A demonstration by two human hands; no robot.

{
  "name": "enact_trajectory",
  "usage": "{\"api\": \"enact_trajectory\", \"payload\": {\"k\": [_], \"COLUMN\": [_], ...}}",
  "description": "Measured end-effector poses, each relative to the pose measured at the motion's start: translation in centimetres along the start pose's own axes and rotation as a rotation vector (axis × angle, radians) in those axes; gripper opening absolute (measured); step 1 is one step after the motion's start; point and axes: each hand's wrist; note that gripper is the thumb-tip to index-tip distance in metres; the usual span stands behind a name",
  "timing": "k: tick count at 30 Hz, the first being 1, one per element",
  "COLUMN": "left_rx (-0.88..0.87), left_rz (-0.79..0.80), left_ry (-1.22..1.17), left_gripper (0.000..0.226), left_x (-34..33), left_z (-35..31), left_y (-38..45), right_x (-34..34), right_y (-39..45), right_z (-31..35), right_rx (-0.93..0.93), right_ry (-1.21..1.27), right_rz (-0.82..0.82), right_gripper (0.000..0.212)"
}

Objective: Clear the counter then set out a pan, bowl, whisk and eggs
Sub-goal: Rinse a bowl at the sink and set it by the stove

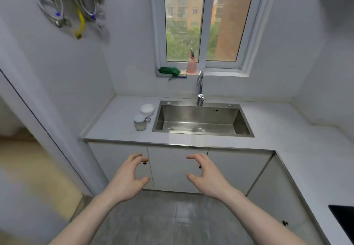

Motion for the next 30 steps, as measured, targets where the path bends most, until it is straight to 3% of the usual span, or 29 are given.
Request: {"api": "enact_trajectory", "payload": {"k": [16, 30], "left_rx": [0.249, 0.267], "left_rz": [-0.011, 0.115], "left_ry": [-0.04, -0.018], "left_gripper": [0.056, 0.069], "left_x": [6.4, 12.4], "left_z": [4.7, 13.7], "left_y": [16.3, 36.0], "right_x": [6.6, 7.3], "right_y": [22.4, 43.5], "right_z": [-2.3, -1.3], "right_rx": [0.02, -0.062], "right_ry": [0.077, -0.003], "right_rz": [0.115, 0.184], "right_gripper": [0.048, 0.058]}}
Point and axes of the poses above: each hand's wrist, its own y-axis towards the middle knuckle, its own x-axis out of the back of the hand, z = x × y, and after that the axes turned 15 degrees about z, right-handed
